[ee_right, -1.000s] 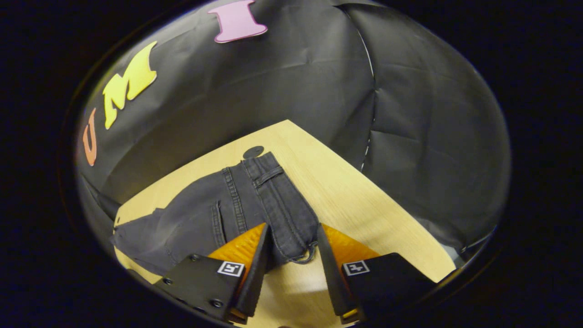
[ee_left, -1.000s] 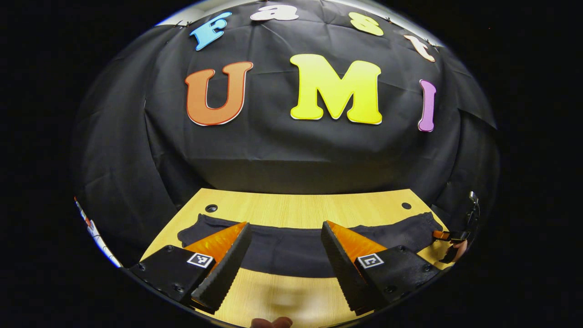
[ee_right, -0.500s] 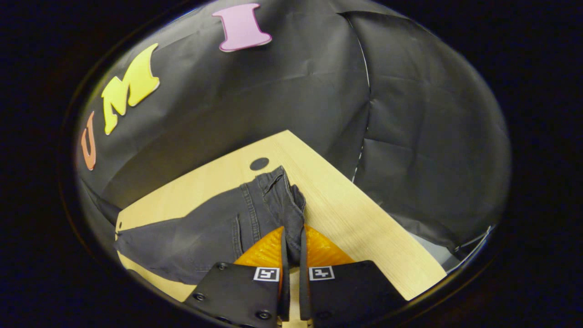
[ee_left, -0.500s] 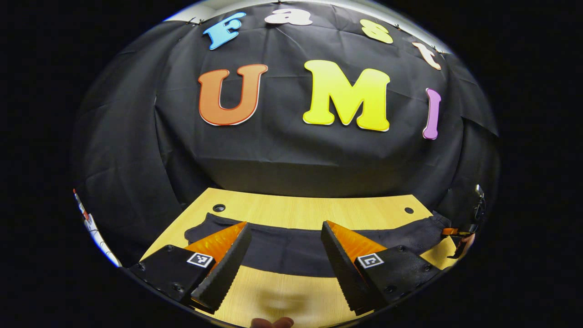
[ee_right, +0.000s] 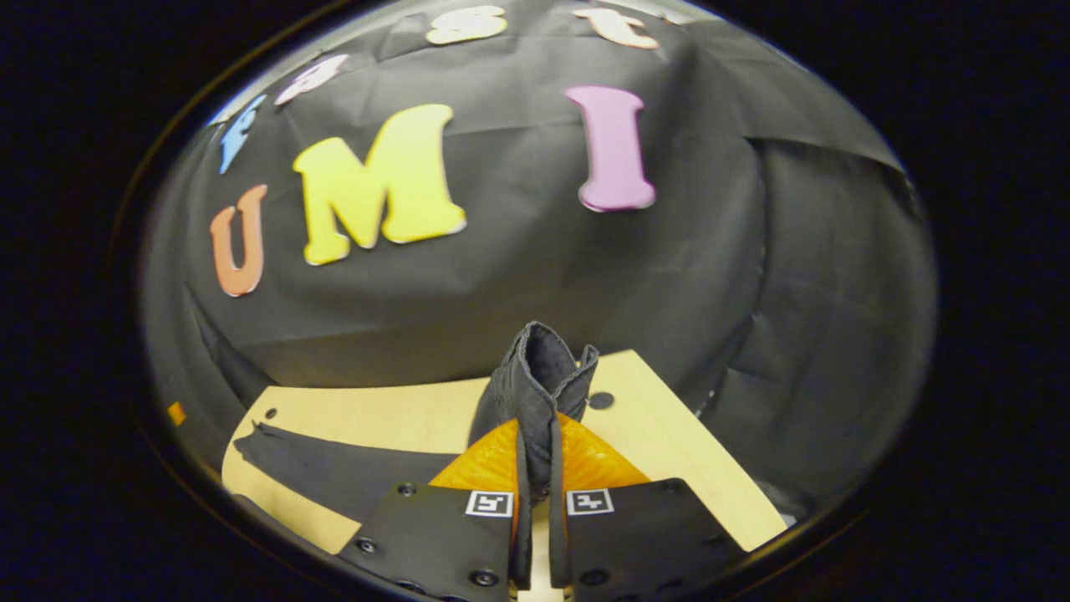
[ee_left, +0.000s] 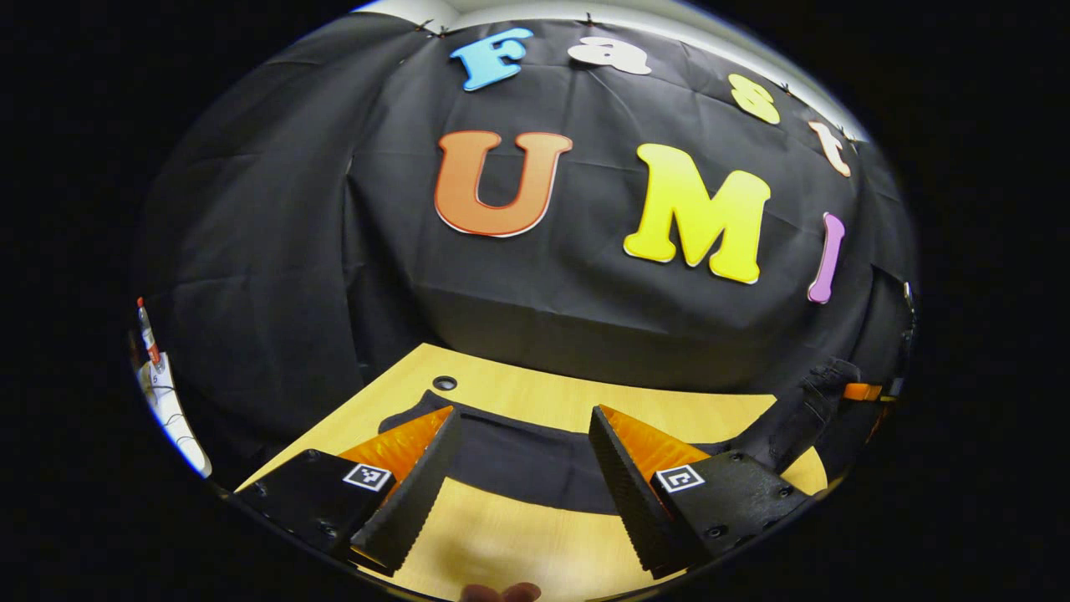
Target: Grasp the waist and the cuffs of the jeans and fold them to make the two legs overlap; first hold the waist and fold one-third of the jeans toward the cuffs, then hold the cuffs and fold the remaining one-third in the same direction to finish folding.
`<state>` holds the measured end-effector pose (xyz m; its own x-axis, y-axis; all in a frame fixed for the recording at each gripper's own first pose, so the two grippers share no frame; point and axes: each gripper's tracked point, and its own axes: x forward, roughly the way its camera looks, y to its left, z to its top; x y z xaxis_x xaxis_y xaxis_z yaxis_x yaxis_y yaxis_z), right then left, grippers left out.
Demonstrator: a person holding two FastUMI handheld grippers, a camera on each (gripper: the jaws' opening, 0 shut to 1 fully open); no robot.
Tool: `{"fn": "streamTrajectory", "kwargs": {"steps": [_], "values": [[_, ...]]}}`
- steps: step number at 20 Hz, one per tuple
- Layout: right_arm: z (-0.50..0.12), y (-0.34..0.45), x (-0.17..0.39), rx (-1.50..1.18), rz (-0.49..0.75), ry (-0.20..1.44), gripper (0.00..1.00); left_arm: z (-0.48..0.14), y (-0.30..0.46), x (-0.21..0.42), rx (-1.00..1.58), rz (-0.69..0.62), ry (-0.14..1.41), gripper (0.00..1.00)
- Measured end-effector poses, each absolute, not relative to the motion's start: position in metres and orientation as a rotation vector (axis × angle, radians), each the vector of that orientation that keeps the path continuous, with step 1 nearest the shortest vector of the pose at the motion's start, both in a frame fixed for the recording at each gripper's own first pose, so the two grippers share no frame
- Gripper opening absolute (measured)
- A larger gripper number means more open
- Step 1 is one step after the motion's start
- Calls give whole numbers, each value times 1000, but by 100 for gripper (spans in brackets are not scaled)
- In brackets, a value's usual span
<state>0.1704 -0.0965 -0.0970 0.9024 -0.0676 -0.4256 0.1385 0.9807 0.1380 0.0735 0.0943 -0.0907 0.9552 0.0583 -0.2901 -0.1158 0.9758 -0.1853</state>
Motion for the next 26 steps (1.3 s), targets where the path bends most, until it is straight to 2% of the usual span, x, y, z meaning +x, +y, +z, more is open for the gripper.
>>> {"fn": "streamTrajectory", "kwargs": {"steps": [2,3,5,9,10,12,13,16,19,21,22,23,24,26], "values": [[-89,-29,178,126,-32,412,5,-94,116,68,-212,112,279,99],[-91,4,180,120,10,409,9,-96,127,64,-213,122,275,99],[-100,63,183,85,79,405,9,-98,147,56,-211,140,270,99],[-152,166,198,1,166,445,5,-104,182,39,-229,173,268,99],[-170,184,203,-26,175,465,9,-107,191,34,-241,191,273,99],[-211,219,205,-71,189,515,5,-112,207,26,-255,218,279,99],[-233,235,207,-97,198,546,9,-117,215,21,-253,232,284,99],[-290,265,206,-180,217,623,9,-128,241,11,-261,272,307,99],[-318,277,208,-218,228,680,9,-134,255,8,-274,296,315,99],[-319,286,203,-177,269,688,17,-135,256,9,-289,294,319,99],[-311,289,202,-163,289,681,25,-138,254,10,-300,286,325,99],[-302,294,202,-153,312,672,39,-141,252,12,-303,278,330,99],[-294,294,199,-149,329,669,43,-142,251,15,-297,267,333,99],[-280,294,195,-109,353,664,67,-142,252,21,-275,247,335,99]]}}
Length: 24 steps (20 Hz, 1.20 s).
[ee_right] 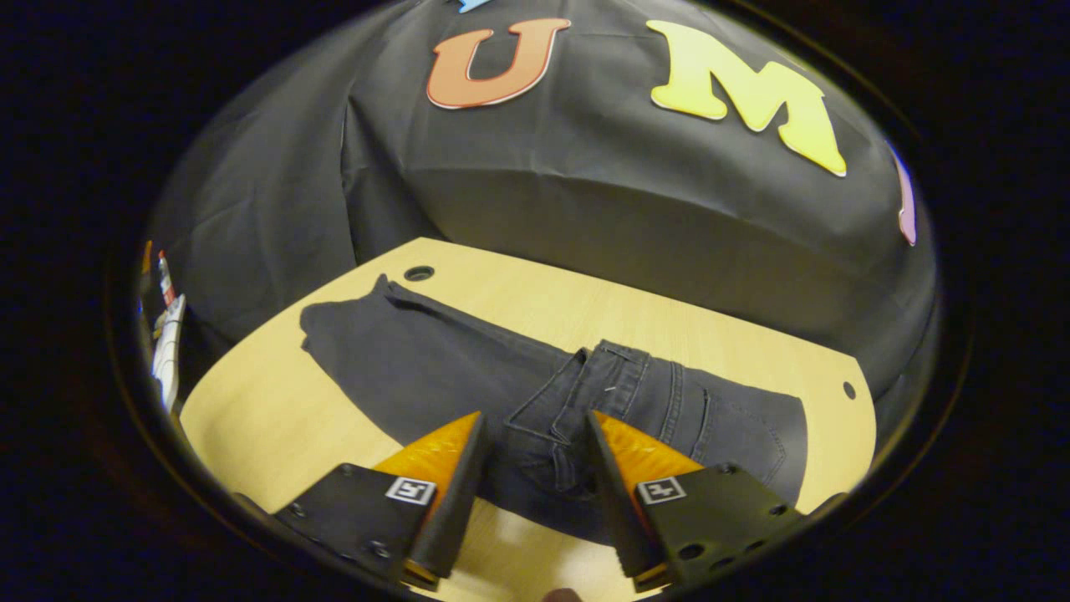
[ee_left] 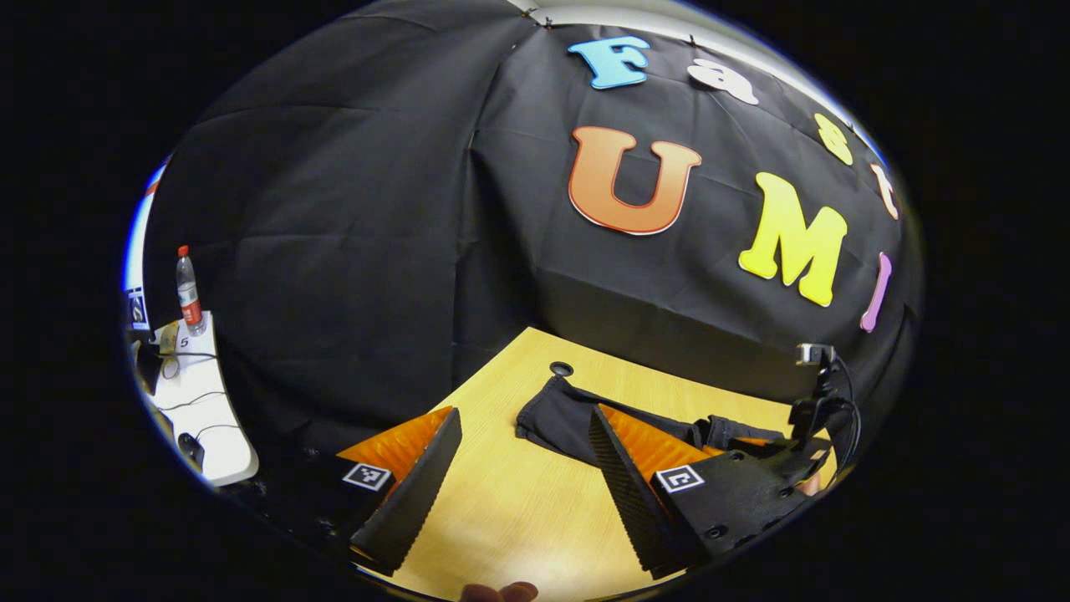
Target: Grasp the waist and the cuffs of the jeans and fold them to make the two legs overlap; first hold the waist and fold one-third of the jeans toward the cuffs, then hold the cuffs and fold the remaining one-third in the same direction to finish folding.
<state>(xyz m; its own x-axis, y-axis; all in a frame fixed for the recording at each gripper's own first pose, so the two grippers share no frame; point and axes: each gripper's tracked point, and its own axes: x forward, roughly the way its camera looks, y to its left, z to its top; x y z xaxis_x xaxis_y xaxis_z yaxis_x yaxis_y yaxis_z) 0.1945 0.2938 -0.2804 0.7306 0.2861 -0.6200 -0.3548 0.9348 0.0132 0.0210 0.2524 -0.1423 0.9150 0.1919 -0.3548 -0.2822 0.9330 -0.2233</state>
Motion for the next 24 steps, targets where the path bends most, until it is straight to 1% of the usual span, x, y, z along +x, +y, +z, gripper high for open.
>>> {"fn": "streamTrajectory", "kwargs": {"steps": [1,2,4,6,7,10,11,12,13,14,16,18,19,20,21,24], "values": [[-269,289,193,-92,357,655,80,-144,255,23,-271,244,334,99],[-255,283,192,-80,359,643,77,-146,258,26,-270,242,337,99],[-225,270,184,-58,374,617,86,-155,260,32,-282,224,349,99],[-188,253,179,-54,385,578,84,-168,252,43,-350,181,371,99],[-168,244,177,-55,385,555,89,-179,244,49,-420,152,389,99],[-125,211,166,-56,372,515,89,-213,216,74,-686,69,458,99],[-114,199,162,-62,363,511,89,-230,216,80,-775,84,485,99],[-111,188,158,-68,355,532,92,-245,217,88,-871,101,497,99],[-111,178,151,-69,349,564,96,-246,219,103,-965,116,494,99],[-108,167,147,-57,337,587,89,-253,220,111,-1045,127,490,99],[-101,142,142,-28,287,613,96,-268,219,117,-1169,131,504,98],[-96,125,137,13,243,631,96,-283,211,130,-1308,142,543,98],[-95,119,134,33,226,640,96,-286,215,135,-1348,164,561,98],[-91,115,133,51,210,644,94,-294,216,139,-1371,188,569,98],[-89,109,133,58,196,642,96,-299,218,145,-1394,211,568,98],[-82,104,128,92,175,641,95,-306,224,167,-1512,264,552,98]]}}
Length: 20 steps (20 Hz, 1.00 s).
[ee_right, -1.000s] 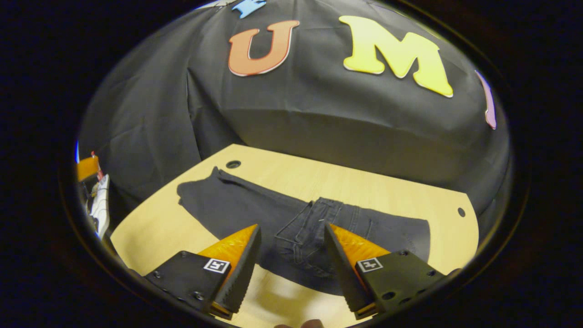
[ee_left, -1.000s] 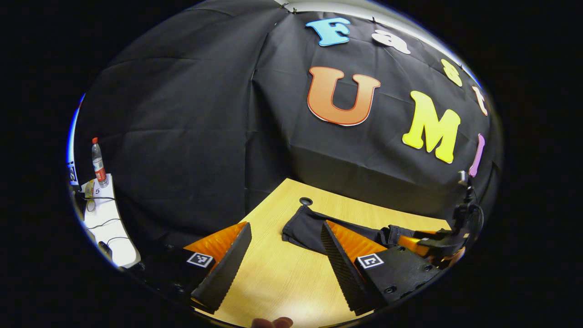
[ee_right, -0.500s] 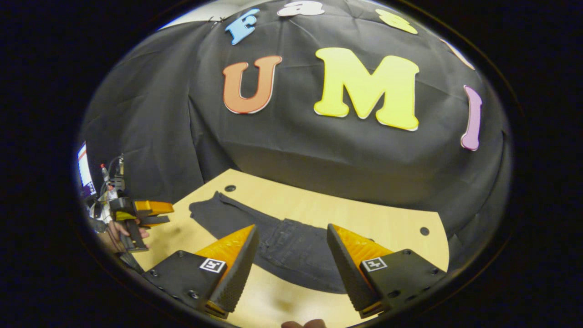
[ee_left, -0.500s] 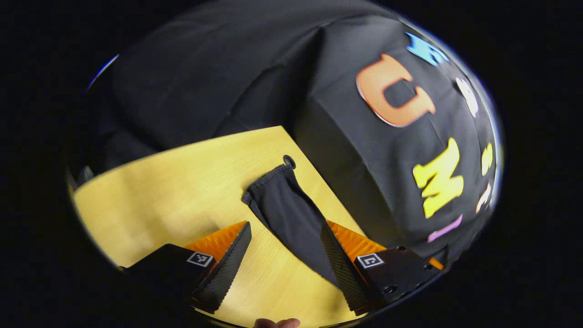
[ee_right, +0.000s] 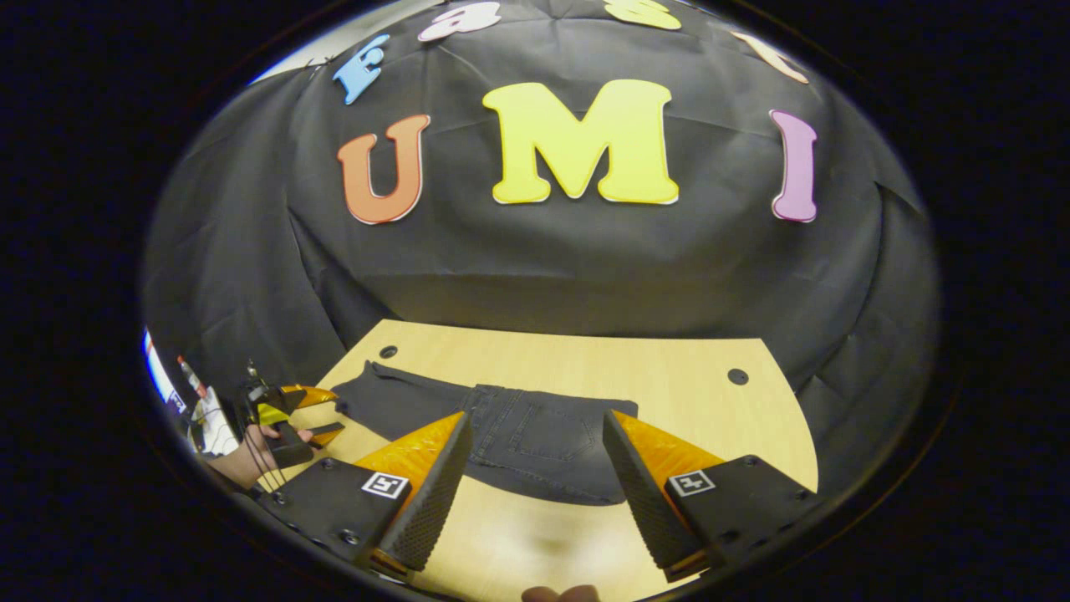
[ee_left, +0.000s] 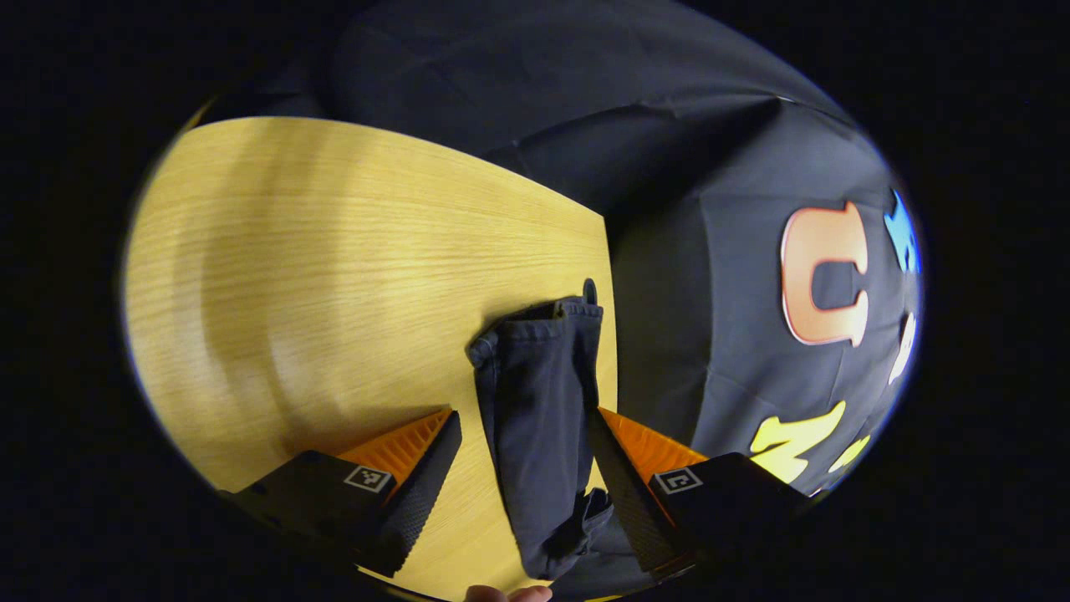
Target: Grasp the waist and the cuffs of the jeans and fold them to make the two legs overlap; first hold the waist and fold one-third of the jeans toward the cuffs, then hold the cuffs and fold the remaining one-third in the same direction to finish folding.
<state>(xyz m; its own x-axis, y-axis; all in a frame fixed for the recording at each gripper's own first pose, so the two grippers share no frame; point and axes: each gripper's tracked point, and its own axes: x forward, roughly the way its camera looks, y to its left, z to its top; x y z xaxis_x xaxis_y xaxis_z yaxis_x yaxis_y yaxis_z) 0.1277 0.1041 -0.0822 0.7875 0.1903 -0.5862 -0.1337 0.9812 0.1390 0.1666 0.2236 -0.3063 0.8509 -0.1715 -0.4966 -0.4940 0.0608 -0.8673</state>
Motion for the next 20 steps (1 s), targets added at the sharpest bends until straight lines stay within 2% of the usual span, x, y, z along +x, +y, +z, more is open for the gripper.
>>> {"fn": "streamTrajectory", "kwargs": {"steps": [2,3,4,7,9,10,11,13,14,15,20], "values": [[-80,98,125,101,158,633,94,-303,227,180,-1569,287,532,98],[-79,95,125,105,151,632,96,-304,223,186,-1568,290,526,96],[-81,94,125,110,143,635,94,-306,222,190,-1550,283,525,95],[-87,88,123,127,125,649,94,-303,225,197,-1550,270,488,95],[-90,85,120,137,115,658,96,-311,224,200,-1561,294,470,93],[-90,83,118,140,107,657,97,-316,224,198,-1562,313,473,82],[-90,79,116,142,99,654,96,-323,223,201,-1564,327,479,61],[-89,71,109,134,78,645,96,-330,221,197,-1551,344,502,46],[-88,67,107,131,66,643,96,-328,219,198,-1549,335,500,15],[-88,64,103,138,60,640,97,-323,220,198,-1541,318,494,24],[-82,50,89,169,30,624,94,-274,209,209,-1377,185,448,14]]}}
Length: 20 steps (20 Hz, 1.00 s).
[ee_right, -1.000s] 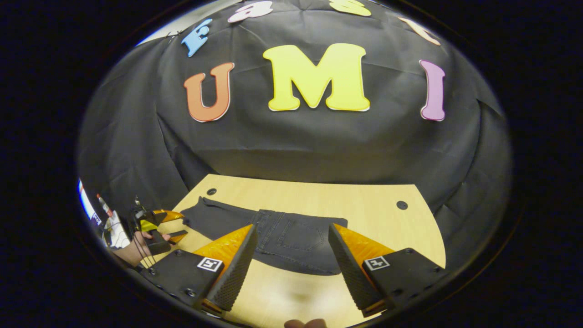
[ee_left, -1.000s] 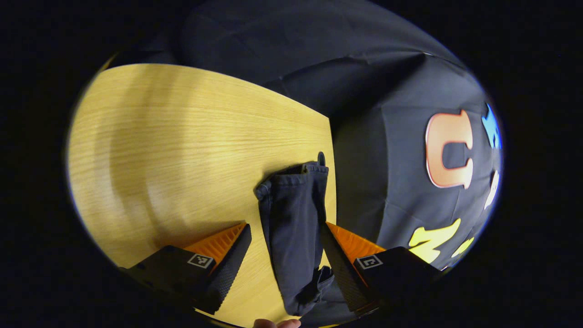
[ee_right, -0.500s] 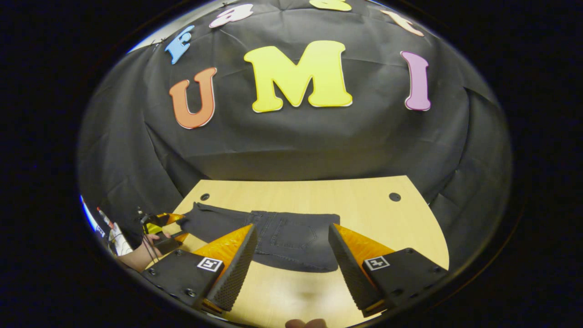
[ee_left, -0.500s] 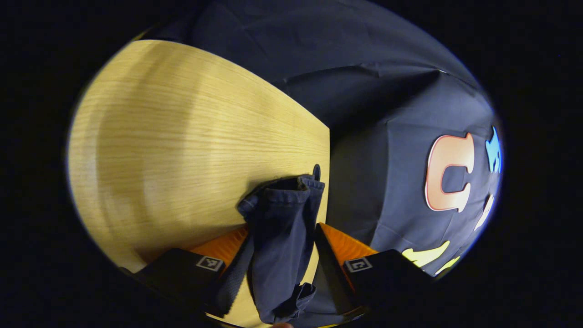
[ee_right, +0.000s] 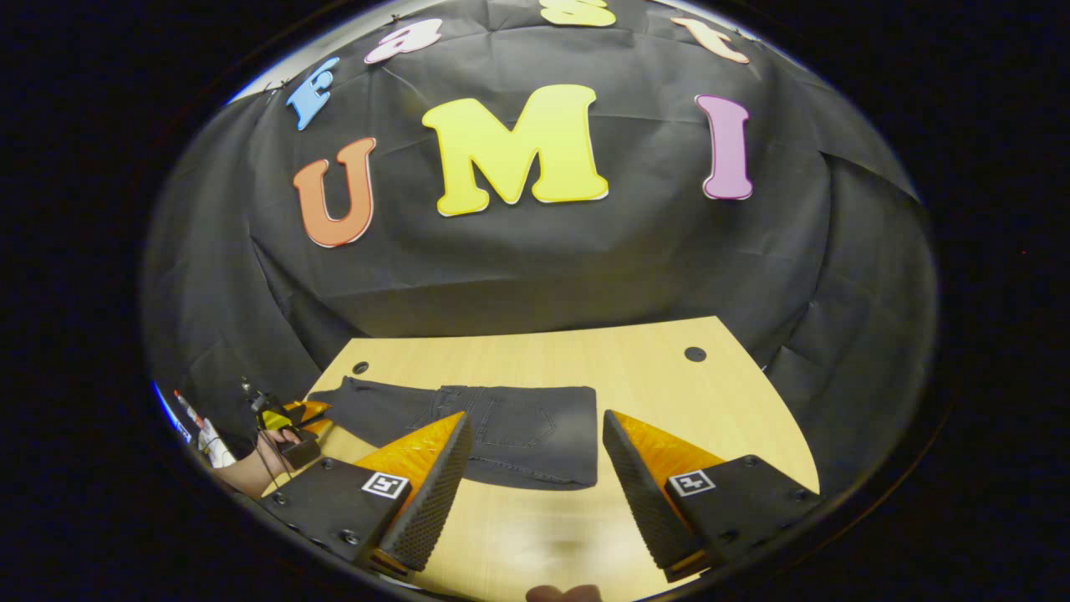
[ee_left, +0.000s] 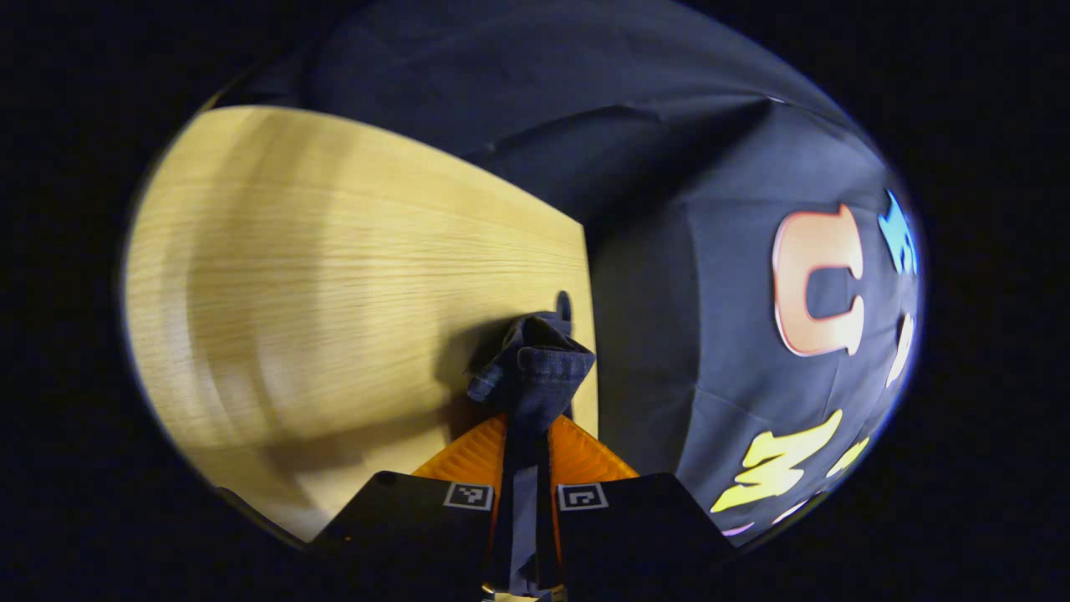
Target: Grasp the waist and the cuffs of the jeans and fold them to make the two legs overlap; first hold the waist and fold one-third of the jeans toward the cuffs, then hold the cuffs and fold the remaining one-third in the same direction to finish folding.
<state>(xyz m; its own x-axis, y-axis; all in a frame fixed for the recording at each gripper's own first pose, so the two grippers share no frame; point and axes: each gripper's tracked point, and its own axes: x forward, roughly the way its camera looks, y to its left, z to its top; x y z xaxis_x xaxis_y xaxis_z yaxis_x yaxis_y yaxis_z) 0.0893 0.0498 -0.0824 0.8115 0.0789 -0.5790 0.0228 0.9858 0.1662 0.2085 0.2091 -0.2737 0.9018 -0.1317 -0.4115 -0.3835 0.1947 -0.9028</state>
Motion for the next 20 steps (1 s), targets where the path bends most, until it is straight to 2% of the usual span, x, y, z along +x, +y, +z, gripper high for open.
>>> {"fn": "streamTrajectory", "kwargs": {"steps": [6,8,11,15,16,17,20], "values": [[-67,28,72,205,5,574,96,-178,156,218,-995,-41,397,13],[-62,14,62,216,-15,558,94,-145,125,226,-874,-120,356,13],[-62,-5,41,235,-45,537,96,-114,75,230,-705,-219,321,13],[-63,-39,14,257,-105,516,96,-103,12,229,-558,-351,306,12],[-62,-49,6,262,-123,515,94,-105,-2,232,-529,-379,306,12],[-63,-59,0,264,-142,512,96,-110,-16,236,-496,-404,311,13],[-65,-91,-20,278,-204,509,94,-125,-61,247,-396,-465,332,12]]}}
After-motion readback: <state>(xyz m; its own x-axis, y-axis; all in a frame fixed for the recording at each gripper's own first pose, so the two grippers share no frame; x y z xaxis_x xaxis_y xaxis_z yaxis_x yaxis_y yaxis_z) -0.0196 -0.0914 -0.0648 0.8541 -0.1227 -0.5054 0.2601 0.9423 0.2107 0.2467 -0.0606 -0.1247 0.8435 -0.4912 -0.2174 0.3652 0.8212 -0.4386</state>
